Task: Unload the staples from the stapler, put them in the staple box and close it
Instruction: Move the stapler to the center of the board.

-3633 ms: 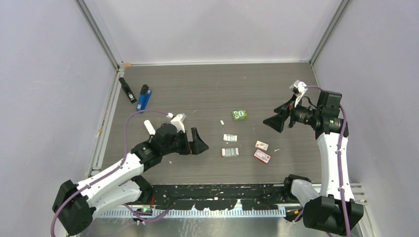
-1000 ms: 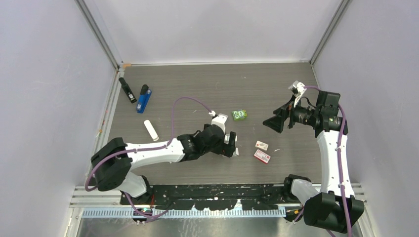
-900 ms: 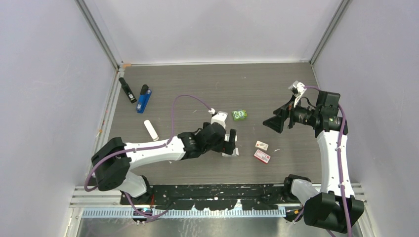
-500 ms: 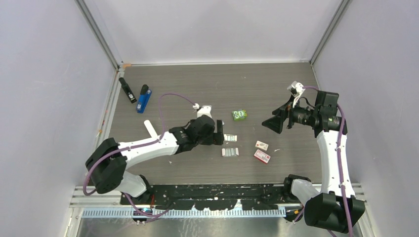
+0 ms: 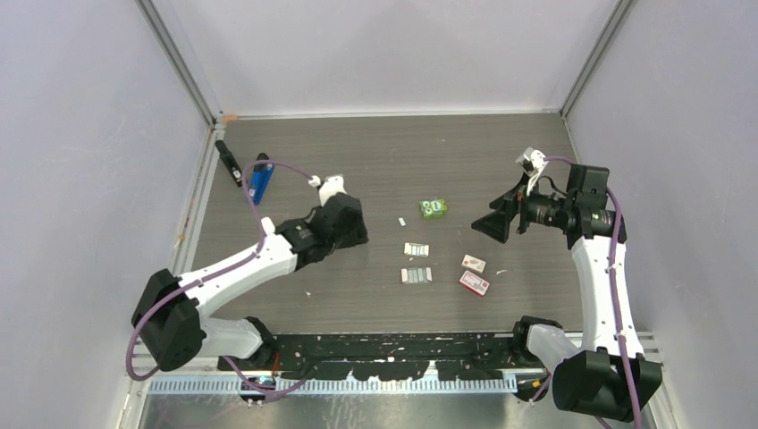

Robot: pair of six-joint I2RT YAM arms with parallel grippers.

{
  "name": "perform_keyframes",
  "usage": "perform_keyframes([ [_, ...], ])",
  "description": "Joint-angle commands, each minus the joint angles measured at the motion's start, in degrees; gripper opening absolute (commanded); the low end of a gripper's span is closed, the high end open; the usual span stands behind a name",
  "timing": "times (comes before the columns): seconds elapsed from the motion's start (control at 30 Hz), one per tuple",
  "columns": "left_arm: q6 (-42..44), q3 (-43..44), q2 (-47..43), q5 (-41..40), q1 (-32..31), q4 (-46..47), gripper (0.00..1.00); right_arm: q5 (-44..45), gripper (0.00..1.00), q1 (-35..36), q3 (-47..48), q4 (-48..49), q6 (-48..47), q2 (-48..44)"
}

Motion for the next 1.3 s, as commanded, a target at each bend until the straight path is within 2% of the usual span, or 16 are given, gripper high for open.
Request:
perform_keyframes([
  [0.0,4.6,5.9,-3.8,0.1,6.8,-7.6,0.54,-3.3,0.97,0.8,2.2,-6.1,-8.4,-0.6],
  [0.13,10.4,8.9,-6.6,0.2,16.2,-13.6,0.57,-3.0,0.97,1.1,2.2,-6.0,-8.4,-0.6],
  [0.3,13.2,6.9,-7.0,5.9,32.8,-12.1,0.59,-2.8,0.96,1.3,2.3,-6.0,-8.5,-0.6],
  [0.4,12.6,6.3,-4.7,10.4,42.3,-10.3,0.59,-3.0,0.97,1.3,2.3,-6.0,-8.4,-0.8],
  [0.5,12.0,7.1,-0.6,9.9,47.3,-10.8,0.59,-3.0,0.97,1.6,2.2,-6.1,-8.5,-0.7],
  [0.57,11.5,7.5,2.4,12.4,51.5,-11.1,0.59,-3.0,0.97,1.7,2.2,-6.1,-8.5,-0.7],
  [1.0,15.8,12.6,15.5,19.6,52.5,-14.0,0.62,-2.6,0.97,2.0,2.3,-6.2,-8.8,-0.6],
  [1.27,18.8,14.4,17.8,21.1,52.5,-15.1,0.64,-2.6,0.97,2.5,2.3,-6.5,-9.1,-0.5],
])
